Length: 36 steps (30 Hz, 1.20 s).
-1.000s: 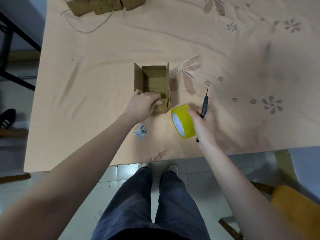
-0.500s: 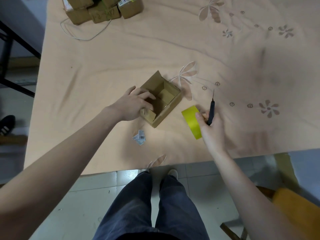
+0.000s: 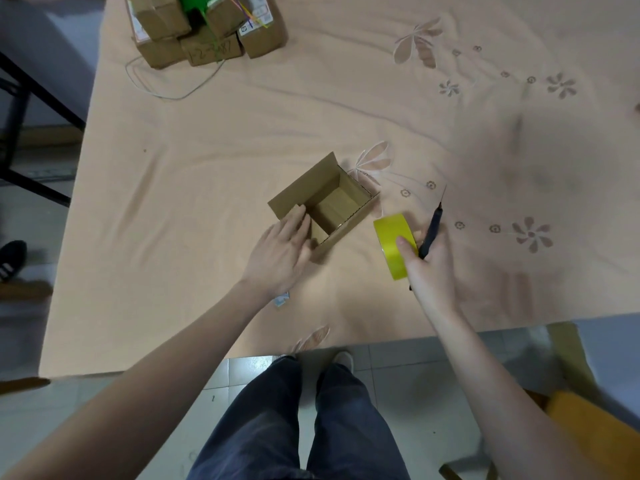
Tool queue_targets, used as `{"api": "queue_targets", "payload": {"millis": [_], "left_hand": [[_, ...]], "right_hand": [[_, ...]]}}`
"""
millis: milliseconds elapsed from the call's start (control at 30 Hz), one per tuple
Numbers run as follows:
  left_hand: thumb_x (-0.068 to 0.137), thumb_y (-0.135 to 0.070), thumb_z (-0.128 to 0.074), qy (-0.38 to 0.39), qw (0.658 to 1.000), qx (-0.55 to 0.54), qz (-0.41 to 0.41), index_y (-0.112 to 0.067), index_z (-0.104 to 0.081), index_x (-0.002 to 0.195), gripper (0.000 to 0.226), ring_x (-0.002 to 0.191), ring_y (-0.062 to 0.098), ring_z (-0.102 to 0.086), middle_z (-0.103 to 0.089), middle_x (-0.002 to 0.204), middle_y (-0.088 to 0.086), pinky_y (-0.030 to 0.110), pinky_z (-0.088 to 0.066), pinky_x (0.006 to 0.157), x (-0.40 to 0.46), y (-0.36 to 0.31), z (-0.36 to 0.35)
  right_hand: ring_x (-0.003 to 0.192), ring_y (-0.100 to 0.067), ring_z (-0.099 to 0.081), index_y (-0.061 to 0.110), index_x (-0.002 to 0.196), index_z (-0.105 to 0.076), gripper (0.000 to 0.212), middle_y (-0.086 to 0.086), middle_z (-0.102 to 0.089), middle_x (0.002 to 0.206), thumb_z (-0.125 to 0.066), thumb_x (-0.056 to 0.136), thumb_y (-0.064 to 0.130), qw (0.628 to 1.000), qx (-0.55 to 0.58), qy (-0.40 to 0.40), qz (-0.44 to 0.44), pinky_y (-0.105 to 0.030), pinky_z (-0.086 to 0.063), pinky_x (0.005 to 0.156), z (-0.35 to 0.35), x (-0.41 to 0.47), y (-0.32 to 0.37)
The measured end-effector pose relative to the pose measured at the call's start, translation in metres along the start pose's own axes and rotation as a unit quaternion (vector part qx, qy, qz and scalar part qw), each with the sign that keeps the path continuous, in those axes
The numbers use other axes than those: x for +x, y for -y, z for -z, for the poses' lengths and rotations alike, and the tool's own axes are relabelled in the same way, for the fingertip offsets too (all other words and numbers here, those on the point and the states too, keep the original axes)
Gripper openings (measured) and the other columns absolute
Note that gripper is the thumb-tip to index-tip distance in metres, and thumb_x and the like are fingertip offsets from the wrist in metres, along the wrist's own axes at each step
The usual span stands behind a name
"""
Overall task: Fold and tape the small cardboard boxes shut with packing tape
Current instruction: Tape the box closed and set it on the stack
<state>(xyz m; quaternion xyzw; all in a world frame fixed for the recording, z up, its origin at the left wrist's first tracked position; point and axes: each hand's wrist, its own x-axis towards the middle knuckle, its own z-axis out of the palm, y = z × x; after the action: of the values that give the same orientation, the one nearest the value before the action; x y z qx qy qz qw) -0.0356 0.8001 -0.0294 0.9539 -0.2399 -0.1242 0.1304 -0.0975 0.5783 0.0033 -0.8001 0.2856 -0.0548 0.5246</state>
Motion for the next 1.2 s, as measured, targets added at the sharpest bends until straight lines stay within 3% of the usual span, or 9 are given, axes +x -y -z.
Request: {"api": "queue_targets", "payload": {"millis": [100, 200, 333, 533, 733, 833, 967, 1100, 1200], "left_hand": [[0.09, -0.066, -0.006, 0.081, 0.996, 0.005, 0.043, -0.013, -0.012, 0.152, 0.082, 0.147, 0.012, 0.0, -0.001, 0.16, -0.001, 0.034, -0.002, 0.119, 0.002, -0.008, -0.001], [0.073, -0.082, 0.004, 0.107, 0.992, 0.039, 0.055, -0.011, -0.013, 0.151, 0.107, 0.147, 0.013, 0.001, -0.002, 0.16, 0.0, 0.039, 0.004, 0.119, 0.005, -0.015, 0.0], [0.096, -0.054, -0.026, 0.088, 0.993, 0.082, -0.014, -0.015, -0.018, 0.151, 0.067, 0.146, 0.016, -0.012, -0.006, 0.16, -0.001, 0.039, -0.009, 0.119, 0.011, 0.005, 0.005], [0.09, -0.013, -0.051, 0.108, 0.991, 0.038, -0.07, -0.03, -0.035, 0.145, 0.059, 0.13, 0.021, -0.033, -0.028, 0.148, -0.004, 0.034, -0.032, 0.103, 0.009, 0.045, 0.023], [0.088, -0.031, -0.062, 0.103, 0.993, -0.013, -0.051, -0.023, -0.044, 0.141, 0.057, 0.126, 0.024, -0.038, -0.033, 0.144, 0.002, 0.038, -0.037, 0.102, 0.01, 0.037, 0.02], [0.089, -0.035, -0.062, 0.087, 0.995, -0.008, -0.044, -0.022, -0.042, 0.142, 0.058, 0.127, 0.025, -0.036, -0.032, 0.143, 0.003, 0.037, -0.036, 0.102, 0.006, 0.036, 0.016], [0.089, -0.039, -0.06, 0.048, 0.999, -0.006, -0.009, -0.02, -0.043, 0.14, 0.058, 0.123, 0.028, -0.038, -0.033, 0.142, 0.005, 0.038, -0.038, 0.099, 0.005, 0.021, 0.008], [0.089, -0.038, -0.059, 0.022, 1.0, -0.001, 0.009, -0.019, -0.045, 0.137, 0.054, 0.121, 0.028, -0.037, -0.034, 0.141, 0.005, 0.036, -0.038, 0.094, 0.006, 0.011, 0.001], [0.089, -0.043, -0.058, 0.026, 1.0, -0.002, 0.0, -0.018, -0.043, 0.139, 0.058, 0.121, 0.029, -0.037, -0.034, 0.142, 0.006, 0.037, -0.038, 0.097, 0.005, 0.014, 0.001]], "right_hand": [[0.087, -0.02, -0.052, 0.009, 0.11, -0.046, 0.024, 0.005, -0.051, 0.086, -0.059, 0.092, 0.018, 1.0, -0.01, 0.004, 0.013, -0.025, -0.035, 0.067, 0.0, 0.002, 0.003], [0.092, -0.016, -0.049, 0.014, 0.11, -0.043, 0.021, 0.004, -0.051, 0.099, -0.056, 0.093, 0.015, 0.999, -0.026, 0.008, 0.031, -0.023, -0.031, 0.067, 0.001, 0.004, 0.004], [0.086, -0.023, -0.052, 0.013, 0.1, -0.038, 0.02, 0.001, -0.051, 0.091, -0.056, 0.092, 0.008, 0.998, -0.037, 0.0, 0.057, -0.026, -0.032, 0.064, 0.007, 0.009, 0.006], [0.084, -0.018, -0.049, 0.004, 0.117, -0.045, 0.03, -0.001, -0.054, 0.095, -0.058, 0.09, 0.008, 0.985, -0.122, 0.045, 0.111, -0.027, -0.025, 0.06, 0.022, 0.021, 0.019], [0.079, -0.017, -0.046, 0.011, 0.123, -0.047, 0.032, 0.005, -0.053, 0.088, -0.056, 0.092, 0.01, 0.967, -0.17, 0.113, 0.155, -0.022, -0.024, 0.058, 0.024, 0.015, 0.032], [0.069, -0.015, -0.045, 0.015, 0.103, -0.045, 0.017, 0.012, -0.049, 0.074, -0.057, 0.091, 0.01, 0.969, -0.167, 0.097, 0.153, -0.023, -0.025, 0.053, 0.029, 0.009, 0.032], [0.064, 0.001, -0.047, 0.016, 0.091, -0.039, 0.02, 0.012, -0.048, 0.07, -0.058, 0.09, 0.013, 0.973, -0.162, 0.078, 0.147, -0.004, -0.031, 0.052, 0.037, 0.006, 0.031], [0.072, 0.002, -0.05, 0.02, 0.098, -0.042, 0.016, 0.013, -0.052, 0.079, -0.056, 0.091, 0.017, 0.967, -0.157, 0.162, 0.115, -0.012, -0.034, 0.058, 0.027, 0.007, 0.033], [0.071, 0.001, -0.048, 0.017, 0.099, -0.041, 0.016, 0.014, -0.05, 0.079, -0.055, 0.092, 0.014, 0.96, -0.159, 0.196, 0.12, -0.004, -0.033, 0.055, 0.013, 0.012, 0.042]]}}
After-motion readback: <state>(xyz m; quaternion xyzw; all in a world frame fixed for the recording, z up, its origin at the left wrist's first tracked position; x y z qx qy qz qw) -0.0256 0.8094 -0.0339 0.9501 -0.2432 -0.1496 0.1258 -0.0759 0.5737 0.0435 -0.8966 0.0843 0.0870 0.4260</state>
